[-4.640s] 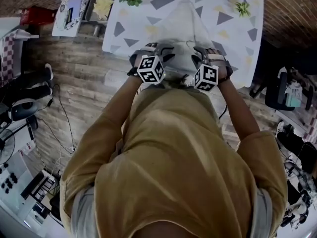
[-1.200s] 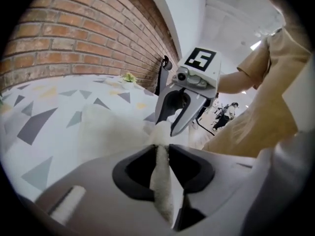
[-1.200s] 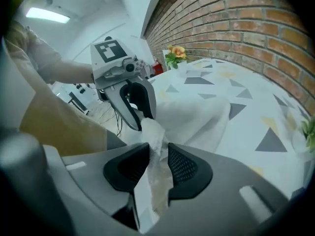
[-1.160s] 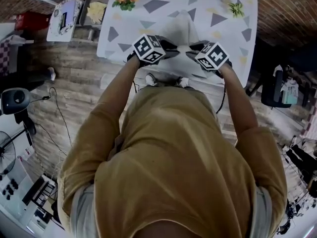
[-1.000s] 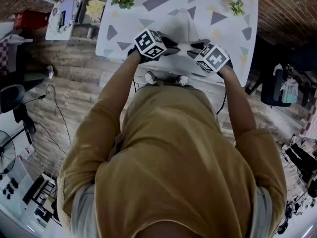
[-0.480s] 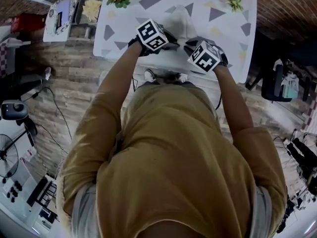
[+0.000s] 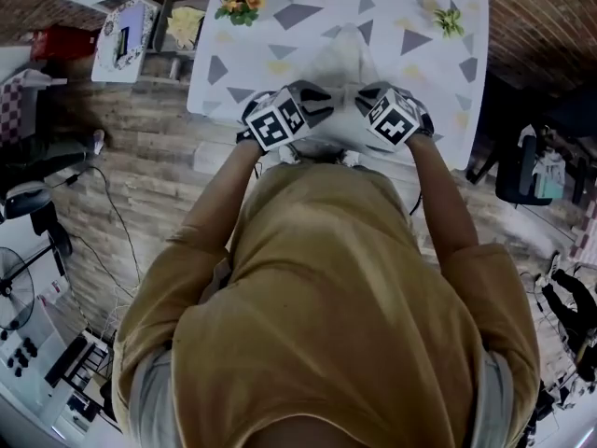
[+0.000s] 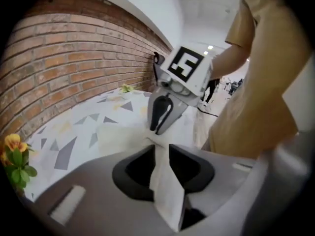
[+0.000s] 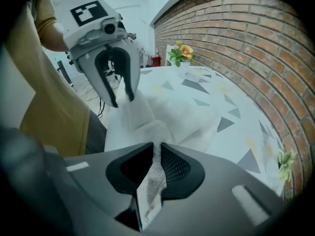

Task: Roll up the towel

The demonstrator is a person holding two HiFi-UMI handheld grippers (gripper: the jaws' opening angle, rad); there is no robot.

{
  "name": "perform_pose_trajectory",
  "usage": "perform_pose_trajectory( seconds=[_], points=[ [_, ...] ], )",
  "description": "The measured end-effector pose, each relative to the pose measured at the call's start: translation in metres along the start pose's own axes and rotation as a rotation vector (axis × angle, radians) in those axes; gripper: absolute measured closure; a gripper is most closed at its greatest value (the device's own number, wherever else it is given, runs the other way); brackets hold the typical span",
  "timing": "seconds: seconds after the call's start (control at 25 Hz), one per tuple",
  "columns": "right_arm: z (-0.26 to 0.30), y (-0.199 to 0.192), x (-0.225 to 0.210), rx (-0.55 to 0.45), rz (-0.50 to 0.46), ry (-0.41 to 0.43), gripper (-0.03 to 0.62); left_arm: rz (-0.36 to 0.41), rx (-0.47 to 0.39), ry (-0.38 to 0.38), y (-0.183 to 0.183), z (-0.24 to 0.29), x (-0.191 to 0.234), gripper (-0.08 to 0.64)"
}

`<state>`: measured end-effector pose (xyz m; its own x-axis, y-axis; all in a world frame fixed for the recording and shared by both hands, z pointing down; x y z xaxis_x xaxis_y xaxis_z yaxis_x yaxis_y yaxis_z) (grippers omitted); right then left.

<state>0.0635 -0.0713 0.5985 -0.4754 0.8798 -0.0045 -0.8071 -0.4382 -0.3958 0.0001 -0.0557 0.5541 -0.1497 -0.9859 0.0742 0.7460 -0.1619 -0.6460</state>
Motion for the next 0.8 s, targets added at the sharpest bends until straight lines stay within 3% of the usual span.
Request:
perform_pose_trajectory(
  seconds=[0.08, 0.24, 0.44, 0.64, 0.8],
  points=[
    [0.001, 0.001, 0.001, 0.007, -0.007, -0.001, 0.537, 0.051, 0.007, 0.015, -0.001, 0.007, -0.011, 0.410],
    [0.001, 0.004, 0.001, 0.020, -0.027, -0.010, 0.538, 0.052, -0.094, 0.058, 0.021, 0.023, -0.007, 0.408],
    [0.002, 0.005, 0.001, -0.001, -0.016, -0.025, 0.538, 0.041, -0.019, 0.045, 0.005, 0.051, 0.007, 0.408],
    [-0.002, 0.009, 0.001, -0.014, -0.017, -0.041, 0.537, 0.052, -0.013, 0.032, 0.002, 0.053, 0.011, 0.408],
    [-0.016, 0.007, 0.001, -0.054, 0.003, -0.103, 0.535, 0.019, -0.024, 0.019, 0.000, 0.054, 0.015, 0.408]
  ],
)
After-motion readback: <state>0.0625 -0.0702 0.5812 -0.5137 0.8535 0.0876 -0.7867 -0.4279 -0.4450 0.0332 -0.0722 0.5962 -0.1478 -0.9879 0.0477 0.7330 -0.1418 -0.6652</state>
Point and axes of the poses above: the fingertips, and each gripper's own axes: z forward along the fingers, x to its left, y out of its top, the point moved 1 cm from there along -z, backward along the fingers, and after that the axes turned 5 degrees about x, right-handed, at the moved point
